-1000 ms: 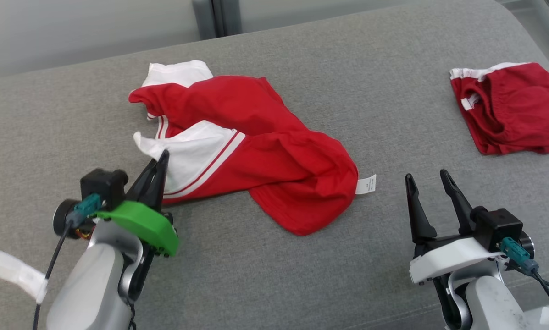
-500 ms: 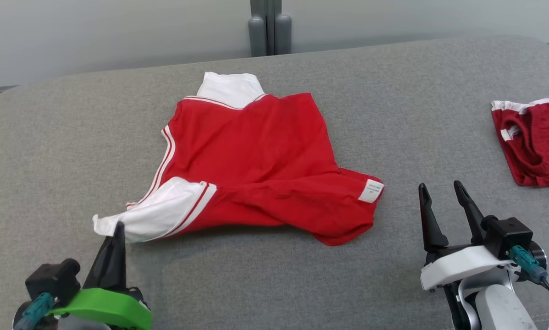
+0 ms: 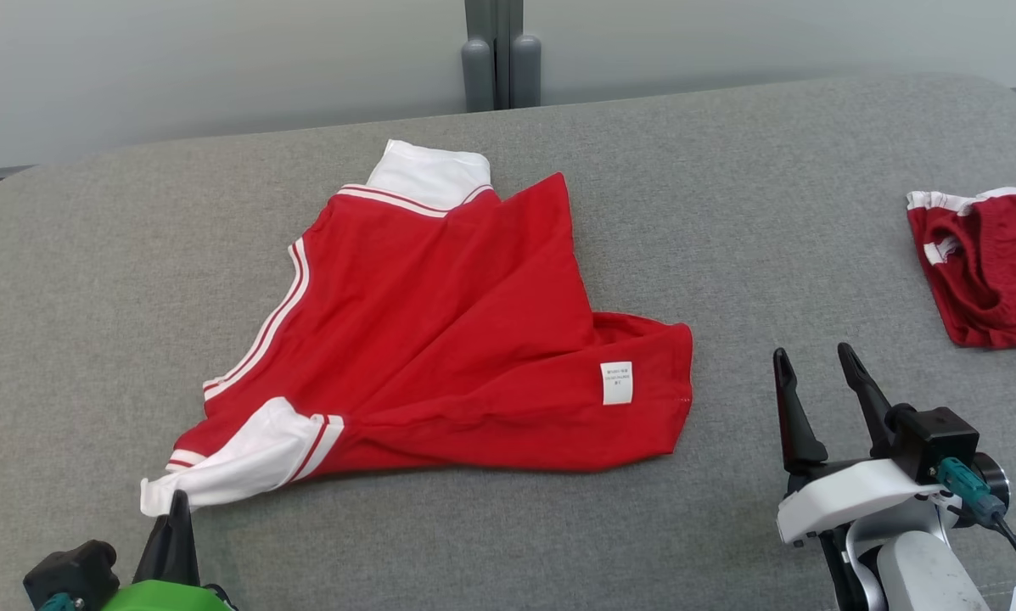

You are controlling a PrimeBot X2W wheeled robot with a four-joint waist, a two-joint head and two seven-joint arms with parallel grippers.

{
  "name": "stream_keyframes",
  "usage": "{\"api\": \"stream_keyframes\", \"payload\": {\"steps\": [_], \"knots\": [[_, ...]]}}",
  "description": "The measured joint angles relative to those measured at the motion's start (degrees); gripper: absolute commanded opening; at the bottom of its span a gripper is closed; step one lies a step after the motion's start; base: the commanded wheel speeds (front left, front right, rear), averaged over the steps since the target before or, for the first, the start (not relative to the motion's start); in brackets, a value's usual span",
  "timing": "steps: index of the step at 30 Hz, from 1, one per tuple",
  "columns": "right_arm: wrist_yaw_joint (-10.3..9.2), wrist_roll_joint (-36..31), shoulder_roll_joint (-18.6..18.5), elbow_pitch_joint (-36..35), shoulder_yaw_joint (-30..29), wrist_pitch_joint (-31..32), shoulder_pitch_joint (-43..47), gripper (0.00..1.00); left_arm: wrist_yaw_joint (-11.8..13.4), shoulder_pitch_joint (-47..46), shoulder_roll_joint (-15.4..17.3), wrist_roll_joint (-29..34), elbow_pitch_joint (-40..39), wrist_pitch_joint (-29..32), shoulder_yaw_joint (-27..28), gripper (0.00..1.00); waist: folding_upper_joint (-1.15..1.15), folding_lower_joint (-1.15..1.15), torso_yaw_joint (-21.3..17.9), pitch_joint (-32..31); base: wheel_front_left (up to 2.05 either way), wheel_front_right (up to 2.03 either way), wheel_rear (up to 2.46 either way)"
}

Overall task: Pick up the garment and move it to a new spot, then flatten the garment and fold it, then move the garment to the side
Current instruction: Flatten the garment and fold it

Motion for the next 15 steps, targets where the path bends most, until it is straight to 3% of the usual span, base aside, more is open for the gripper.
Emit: {"api": "stream_keyframes", "payload": {"steps": [1,2,3,11,15], "knots": [[0.0,-0.12,0.0,0.09,-0.02,0.01,-0.01,1.0,-0.05,-0.1,-0.08,-0.05,0.59,-0.25,-0.01,0.05,0.0,0.0,-0.05,0.03,0.0,0.0,0.0],[0.0,-0.12,0.0,0.23,-0.07,0.01,-0.01,1.0,-0.14,-0.28,-0.3,-0.05,1.23,-0.71,0.07,0.41,0.0,0.0,-0.08,0.04,0.0,0.0,0.0],[0.0,-0.13,0.0,0.4,-0.08,0.01,-0.02,1.0,-0.07,-0.48,-0.58,-0.05,1.68,-1.32,0.22,1.0,0.0,0.0,-0.06,0.03,0.0,0.0,0.0],[0.0,-0.52,0.01,4.35,1.23,0.09,-0.03,1.0,0.87,-3.52,-0.75,2.16,1.13,-4.82,0.8,1.0,0.0,0.0,0.84,-0.3,0.0,0.0,0.0],[0.0,-0.91,0.0,7.13,3.1,1.38,-0.82,1.0,0.56,-4.91,-1.76,3.83,-1.16,-5.0,-1.56,1.0,0.0,0.0,1.47,-0.45,0.0,0.0,0.0]]}}
